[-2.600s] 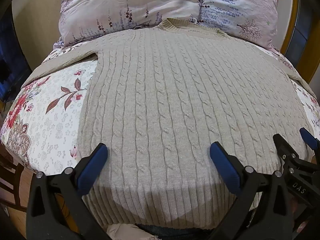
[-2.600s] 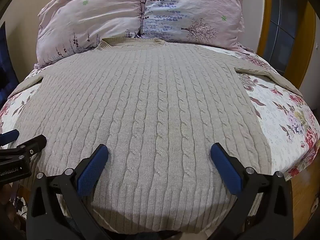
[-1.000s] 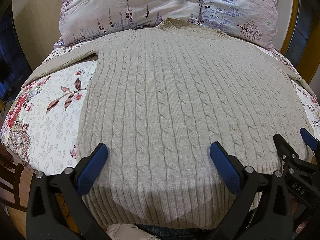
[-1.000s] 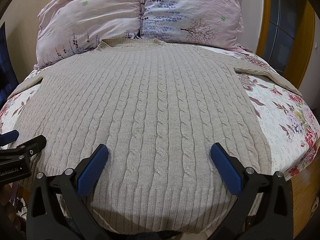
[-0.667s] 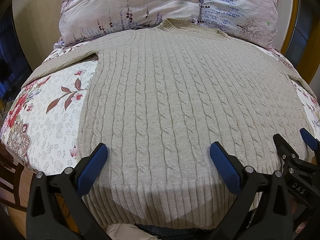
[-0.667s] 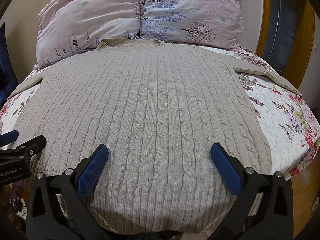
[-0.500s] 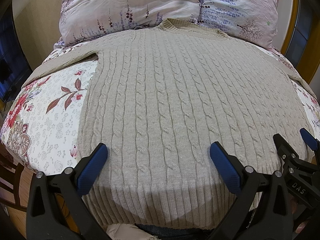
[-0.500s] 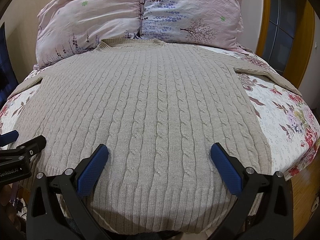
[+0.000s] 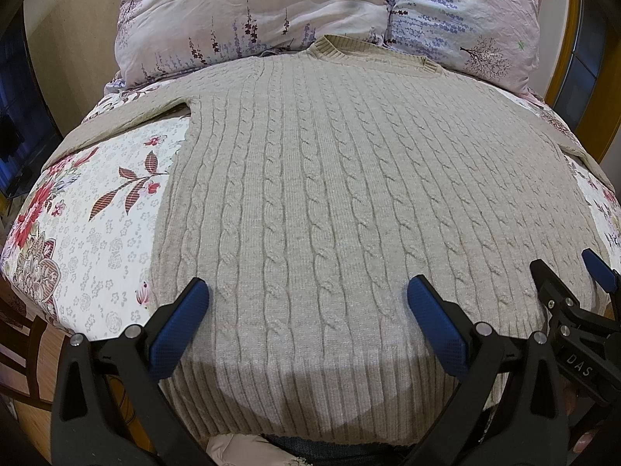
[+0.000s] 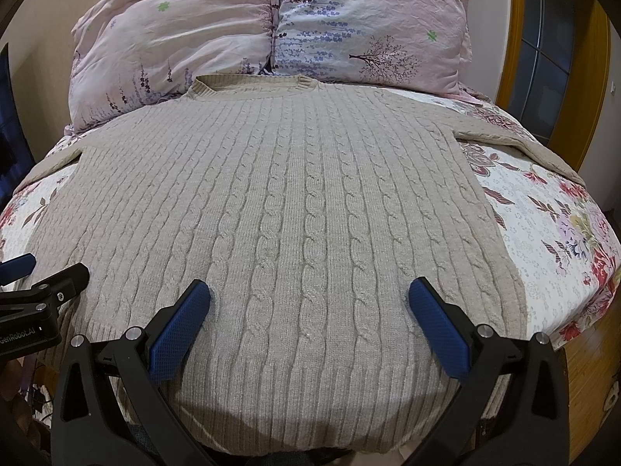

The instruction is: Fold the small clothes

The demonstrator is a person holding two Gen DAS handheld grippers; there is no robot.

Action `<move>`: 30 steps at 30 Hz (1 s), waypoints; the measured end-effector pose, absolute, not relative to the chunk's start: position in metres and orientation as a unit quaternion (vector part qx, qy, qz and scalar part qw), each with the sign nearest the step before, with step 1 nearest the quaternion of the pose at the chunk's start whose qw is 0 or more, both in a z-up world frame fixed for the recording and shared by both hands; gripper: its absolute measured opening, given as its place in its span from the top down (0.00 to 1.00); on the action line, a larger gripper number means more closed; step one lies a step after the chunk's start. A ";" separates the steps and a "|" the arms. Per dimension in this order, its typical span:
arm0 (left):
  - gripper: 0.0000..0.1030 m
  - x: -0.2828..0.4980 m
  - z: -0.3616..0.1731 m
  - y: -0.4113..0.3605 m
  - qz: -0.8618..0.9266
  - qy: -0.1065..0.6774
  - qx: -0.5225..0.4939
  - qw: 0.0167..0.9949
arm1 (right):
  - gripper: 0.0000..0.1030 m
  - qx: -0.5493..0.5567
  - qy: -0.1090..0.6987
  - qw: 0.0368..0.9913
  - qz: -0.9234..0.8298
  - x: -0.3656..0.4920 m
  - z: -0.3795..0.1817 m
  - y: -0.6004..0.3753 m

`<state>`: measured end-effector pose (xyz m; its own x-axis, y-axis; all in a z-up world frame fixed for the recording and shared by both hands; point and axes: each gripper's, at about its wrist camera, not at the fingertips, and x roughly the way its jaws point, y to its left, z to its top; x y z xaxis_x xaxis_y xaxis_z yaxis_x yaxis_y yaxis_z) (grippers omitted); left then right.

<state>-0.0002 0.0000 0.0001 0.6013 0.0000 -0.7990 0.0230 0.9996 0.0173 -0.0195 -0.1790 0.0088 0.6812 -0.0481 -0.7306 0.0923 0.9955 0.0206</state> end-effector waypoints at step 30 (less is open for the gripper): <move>0.02 0.037 0.010 0.007 -0.032 0.467 0.024 0.883 | 0.01 0.200 0.356 0.913 0.006 0.025 0.048 -0.290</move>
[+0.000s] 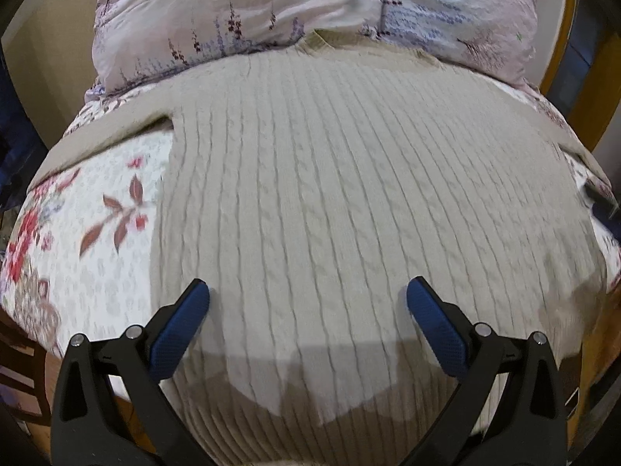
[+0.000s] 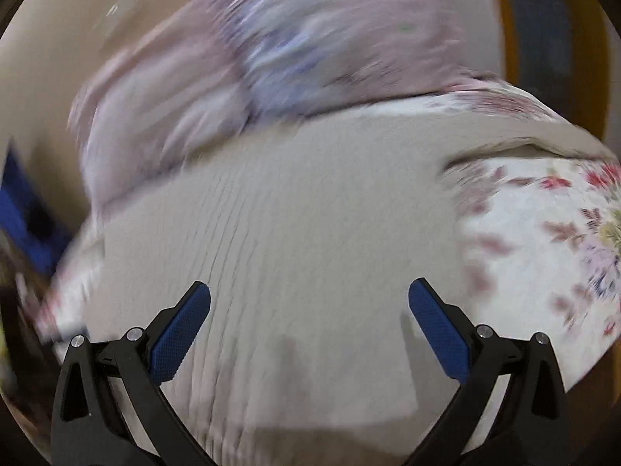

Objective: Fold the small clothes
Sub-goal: 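Grasp the sleeve cuff with the right tool and lift it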

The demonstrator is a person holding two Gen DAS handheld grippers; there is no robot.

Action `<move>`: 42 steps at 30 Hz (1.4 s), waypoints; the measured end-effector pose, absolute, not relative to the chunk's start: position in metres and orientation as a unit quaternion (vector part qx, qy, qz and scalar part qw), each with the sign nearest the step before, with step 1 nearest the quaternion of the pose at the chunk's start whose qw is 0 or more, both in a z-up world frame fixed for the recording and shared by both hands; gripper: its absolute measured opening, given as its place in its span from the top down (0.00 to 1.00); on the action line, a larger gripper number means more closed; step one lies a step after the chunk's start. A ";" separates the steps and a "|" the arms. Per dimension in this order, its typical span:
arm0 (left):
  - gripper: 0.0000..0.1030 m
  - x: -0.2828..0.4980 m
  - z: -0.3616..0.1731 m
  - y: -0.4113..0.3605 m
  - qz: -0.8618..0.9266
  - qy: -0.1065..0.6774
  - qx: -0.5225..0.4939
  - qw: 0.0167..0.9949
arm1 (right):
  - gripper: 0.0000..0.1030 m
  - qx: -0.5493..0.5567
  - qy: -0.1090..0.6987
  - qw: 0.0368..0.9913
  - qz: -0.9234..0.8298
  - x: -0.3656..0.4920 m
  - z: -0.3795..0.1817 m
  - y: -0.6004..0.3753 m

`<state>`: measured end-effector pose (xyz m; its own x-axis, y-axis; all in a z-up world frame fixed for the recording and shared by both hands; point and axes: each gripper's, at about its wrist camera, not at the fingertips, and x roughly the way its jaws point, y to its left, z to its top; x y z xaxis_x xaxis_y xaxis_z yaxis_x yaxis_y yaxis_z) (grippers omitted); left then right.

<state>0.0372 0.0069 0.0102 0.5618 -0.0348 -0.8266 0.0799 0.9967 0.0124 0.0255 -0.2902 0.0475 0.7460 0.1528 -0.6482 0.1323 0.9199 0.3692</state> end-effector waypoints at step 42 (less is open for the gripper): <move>0.02 0.185 0.059 0.035 -0.127 0.382 -0.081 0.912 | 0.90 0.304 0.285 0.896 -0.155 0.133 0.053 -0.469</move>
<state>0.1847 0.0345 0.0585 0.6753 -0.2933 -0.6767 0.1701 0.9547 -0.2441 0.1326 -0.4686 0.0526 0.7897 -0.1055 -0.6044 0.4512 0.7674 0.4556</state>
